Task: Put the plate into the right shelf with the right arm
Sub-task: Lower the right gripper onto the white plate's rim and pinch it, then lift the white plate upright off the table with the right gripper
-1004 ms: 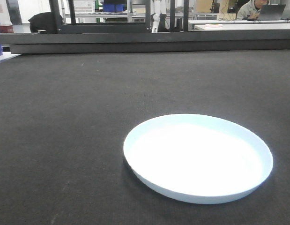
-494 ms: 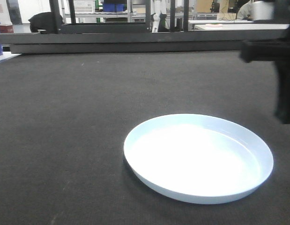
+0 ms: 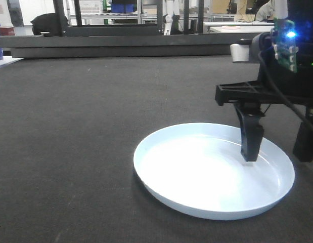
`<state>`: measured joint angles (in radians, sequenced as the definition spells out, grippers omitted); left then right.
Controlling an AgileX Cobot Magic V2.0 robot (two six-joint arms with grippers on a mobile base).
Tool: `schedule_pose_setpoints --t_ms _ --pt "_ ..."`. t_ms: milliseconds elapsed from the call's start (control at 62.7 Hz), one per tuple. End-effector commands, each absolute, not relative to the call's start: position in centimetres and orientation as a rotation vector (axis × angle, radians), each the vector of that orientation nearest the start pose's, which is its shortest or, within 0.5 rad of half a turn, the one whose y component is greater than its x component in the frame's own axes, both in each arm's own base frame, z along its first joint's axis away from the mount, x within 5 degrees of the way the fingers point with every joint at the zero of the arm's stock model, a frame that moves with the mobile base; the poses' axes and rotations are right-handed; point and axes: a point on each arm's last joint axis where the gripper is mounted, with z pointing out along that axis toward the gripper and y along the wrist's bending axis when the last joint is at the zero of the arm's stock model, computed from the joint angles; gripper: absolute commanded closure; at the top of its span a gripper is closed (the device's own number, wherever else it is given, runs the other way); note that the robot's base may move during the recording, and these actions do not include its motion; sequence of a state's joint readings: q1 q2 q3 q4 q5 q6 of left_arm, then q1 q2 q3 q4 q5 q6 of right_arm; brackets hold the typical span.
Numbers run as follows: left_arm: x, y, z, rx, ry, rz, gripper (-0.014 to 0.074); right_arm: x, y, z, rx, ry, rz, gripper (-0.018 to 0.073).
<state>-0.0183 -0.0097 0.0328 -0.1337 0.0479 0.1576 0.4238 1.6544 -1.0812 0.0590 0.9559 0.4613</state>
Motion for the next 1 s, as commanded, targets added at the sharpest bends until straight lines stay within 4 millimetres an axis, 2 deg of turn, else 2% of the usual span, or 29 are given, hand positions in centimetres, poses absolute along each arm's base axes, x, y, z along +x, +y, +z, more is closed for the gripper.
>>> schedule_pose_setpoints --t_ms 0,64,143,303,398,606,733,877,988 --pt "5.6 -0.1 20.3 0.016 1.465 -0.005 0.0724 28.2 13.3 22.7 0.14 2.975 0.215 0.0022" --pt "5.6 -0.1 20.3 0.016 1.465 -0.005 0.0724 28.3 13.3 22.5 0.137 2.98 0.206 0.0026" --pt "5.6 -0.1 20.3 0.016 1.465 -0.005 0.0724 28.3 13.3 22.4 0.13 2.983 0.198 0.0115" --pt "5.6 -0.1 20.3 0.016 1.465 -0.005 0.0724 28.2 13.3 22.8 0.128 2.971 0.206 0.038" --pt "5.6 -0.1 20.3 0.016 1.465 -0.005 0.0724 27.8 13.1 23.9 0.125 2.936 0.229 0.0521" --pt "5.6 -0.1 20.3 0.016 1.465 -0.005 0.0724 26.1 12.1 28.2 0.059 2.794 0.274 0.0505" --pt "5.6 -0.1 20.3 0.016 1.465 -0.005 0.0724 25.1 10.6 30.6 0.063 2.686 0.267 0.0505" --pt "5.6 -0.1 20.3 0.016 1.465 -0.005 0.0724 24.2 7.6 31.6 0.127 2.529 0.268 0.0505" --pt "5.6 -0.1 20.3 0.016 1.465 -0.005 0.0724 23.2 5.1 31.6 0.097 2.4 0.227 0.0505"
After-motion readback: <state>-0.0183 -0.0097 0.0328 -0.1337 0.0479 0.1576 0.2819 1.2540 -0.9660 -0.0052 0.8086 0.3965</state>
